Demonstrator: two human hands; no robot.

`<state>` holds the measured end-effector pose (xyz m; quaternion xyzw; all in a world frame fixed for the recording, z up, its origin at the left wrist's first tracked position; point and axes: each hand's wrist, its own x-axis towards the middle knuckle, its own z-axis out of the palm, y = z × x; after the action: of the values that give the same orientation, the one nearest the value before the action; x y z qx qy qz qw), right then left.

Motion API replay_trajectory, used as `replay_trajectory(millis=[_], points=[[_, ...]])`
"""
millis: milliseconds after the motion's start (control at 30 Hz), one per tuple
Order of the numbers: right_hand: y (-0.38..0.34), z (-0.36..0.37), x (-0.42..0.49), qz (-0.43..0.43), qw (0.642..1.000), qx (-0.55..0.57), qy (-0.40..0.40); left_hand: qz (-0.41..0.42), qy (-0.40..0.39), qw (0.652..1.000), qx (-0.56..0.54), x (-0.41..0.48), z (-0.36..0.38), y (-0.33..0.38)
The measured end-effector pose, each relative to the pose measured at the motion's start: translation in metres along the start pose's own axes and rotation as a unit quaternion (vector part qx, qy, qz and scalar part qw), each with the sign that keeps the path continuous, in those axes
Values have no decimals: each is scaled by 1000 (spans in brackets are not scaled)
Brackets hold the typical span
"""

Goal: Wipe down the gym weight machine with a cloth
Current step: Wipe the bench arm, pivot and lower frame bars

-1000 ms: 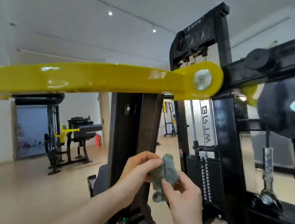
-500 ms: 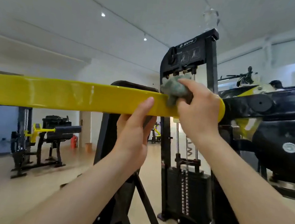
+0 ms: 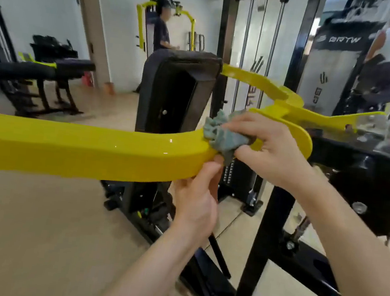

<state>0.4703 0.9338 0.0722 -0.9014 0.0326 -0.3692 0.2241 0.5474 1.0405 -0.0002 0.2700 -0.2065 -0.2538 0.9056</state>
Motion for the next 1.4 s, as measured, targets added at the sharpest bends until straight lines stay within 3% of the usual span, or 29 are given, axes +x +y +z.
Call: replay_trajectory(millis=[233, 433, 633, 867, 1233, 1400], points=[[-21, -51, 42, 108, 964, -46, -240, -211, 71, 974, -50, -38, 10, 15], [-16, -50, 52, 132, 939, -127, -293, -334, 165, 914, -162, -49, 35, 68], [-43, -39, 45, 208, 925, -149, -280, -362, 289, 863, -200, -52, 61, 104], [-88, -24, 50, 162, 914, -92, -359, -379, 381, 831, -145, -51, 75, 143], [-38, -58, 58, 213, 910, -110, -339, -398, 414, 814, -89, -45, 73, 168], [-66, -40, 61, 129, 920, -115, -352, -416, 408, 810, -66, -40, 74, 177]])
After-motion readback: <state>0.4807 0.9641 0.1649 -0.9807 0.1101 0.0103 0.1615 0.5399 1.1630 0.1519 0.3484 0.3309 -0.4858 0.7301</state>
